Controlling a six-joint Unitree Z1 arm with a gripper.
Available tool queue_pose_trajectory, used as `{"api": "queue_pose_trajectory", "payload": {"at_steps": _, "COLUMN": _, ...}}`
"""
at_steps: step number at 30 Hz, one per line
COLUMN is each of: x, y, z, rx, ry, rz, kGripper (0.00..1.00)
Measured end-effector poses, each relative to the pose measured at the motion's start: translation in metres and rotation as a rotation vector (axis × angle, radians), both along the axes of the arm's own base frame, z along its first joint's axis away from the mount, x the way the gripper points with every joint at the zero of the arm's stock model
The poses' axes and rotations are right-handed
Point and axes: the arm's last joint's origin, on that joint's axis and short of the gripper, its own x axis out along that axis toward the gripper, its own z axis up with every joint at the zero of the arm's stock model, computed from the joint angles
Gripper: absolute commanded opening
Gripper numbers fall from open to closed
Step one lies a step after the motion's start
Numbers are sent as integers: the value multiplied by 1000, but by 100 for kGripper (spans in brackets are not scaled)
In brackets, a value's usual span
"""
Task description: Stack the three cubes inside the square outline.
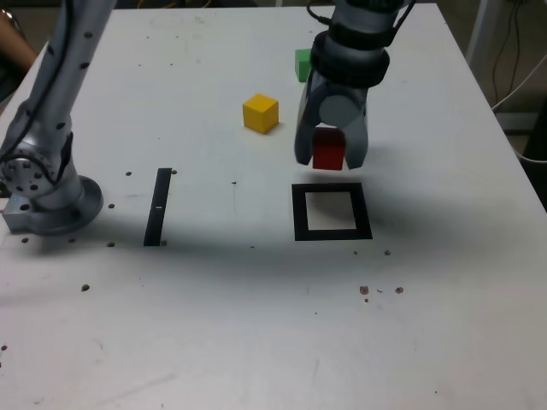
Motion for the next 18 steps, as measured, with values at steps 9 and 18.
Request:
{"api": "queue_pose_trajectory", "payload": {"at_steps": 9, "x": -17, "y": -17, "z": -10, "rx": -35, "ry": -18, "rz": -2, "kGripper": 19}}
{"api": "queue_pose_trajectory", "payload": {"at_steps": 18, "x": -17, "y": -25, "z": -19, "rx": -43, "ry": -44, "rz": 25, "kGripper": 19}}
